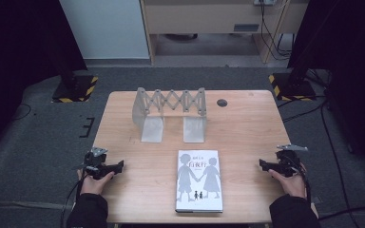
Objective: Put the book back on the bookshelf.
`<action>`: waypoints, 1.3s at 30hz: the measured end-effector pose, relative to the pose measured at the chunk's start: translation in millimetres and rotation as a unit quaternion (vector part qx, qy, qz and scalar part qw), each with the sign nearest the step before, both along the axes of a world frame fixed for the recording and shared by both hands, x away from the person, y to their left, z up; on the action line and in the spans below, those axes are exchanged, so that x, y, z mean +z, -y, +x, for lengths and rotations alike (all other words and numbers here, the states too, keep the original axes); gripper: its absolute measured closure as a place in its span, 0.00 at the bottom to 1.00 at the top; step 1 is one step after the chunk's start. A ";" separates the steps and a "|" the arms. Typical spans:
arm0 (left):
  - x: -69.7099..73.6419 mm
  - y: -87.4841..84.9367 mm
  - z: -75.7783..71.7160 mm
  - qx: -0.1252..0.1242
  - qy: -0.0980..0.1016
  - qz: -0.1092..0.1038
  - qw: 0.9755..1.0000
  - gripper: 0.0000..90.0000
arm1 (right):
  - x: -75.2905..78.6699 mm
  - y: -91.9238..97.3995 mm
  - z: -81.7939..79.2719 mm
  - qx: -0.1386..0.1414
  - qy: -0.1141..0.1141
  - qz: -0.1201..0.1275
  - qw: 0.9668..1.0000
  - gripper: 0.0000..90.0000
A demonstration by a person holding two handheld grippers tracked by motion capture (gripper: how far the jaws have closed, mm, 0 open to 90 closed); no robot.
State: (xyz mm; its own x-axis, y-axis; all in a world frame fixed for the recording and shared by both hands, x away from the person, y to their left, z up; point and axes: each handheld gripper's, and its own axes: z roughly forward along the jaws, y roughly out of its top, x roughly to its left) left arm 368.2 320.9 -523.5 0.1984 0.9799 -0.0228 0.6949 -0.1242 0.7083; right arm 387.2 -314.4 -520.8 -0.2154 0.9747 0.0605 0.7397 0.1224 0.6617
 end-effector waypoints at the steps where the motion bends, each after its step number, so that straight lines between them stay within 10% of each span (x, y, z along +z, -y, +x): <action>1: 0.0 0.0 0.0 0.000 0.000 0.000 1.000 0.09 | 0.0 0.0 0.0 0.000 0.000 0.000 1.000 0.09; 22: 30.5 43.6 -25.2 -0.047 0.076 -0.042 0.995 0.13 | 34.6 -42.2 -15.4 0.045 0.047 0.063 0.996 0.16; 39: 36.8 83.5 -34.9 -0.097 0.091 -0.054 0.990 0.14 | 39.9 -84.5 -21.1 0.102 0.059 0.112 0.987 0.16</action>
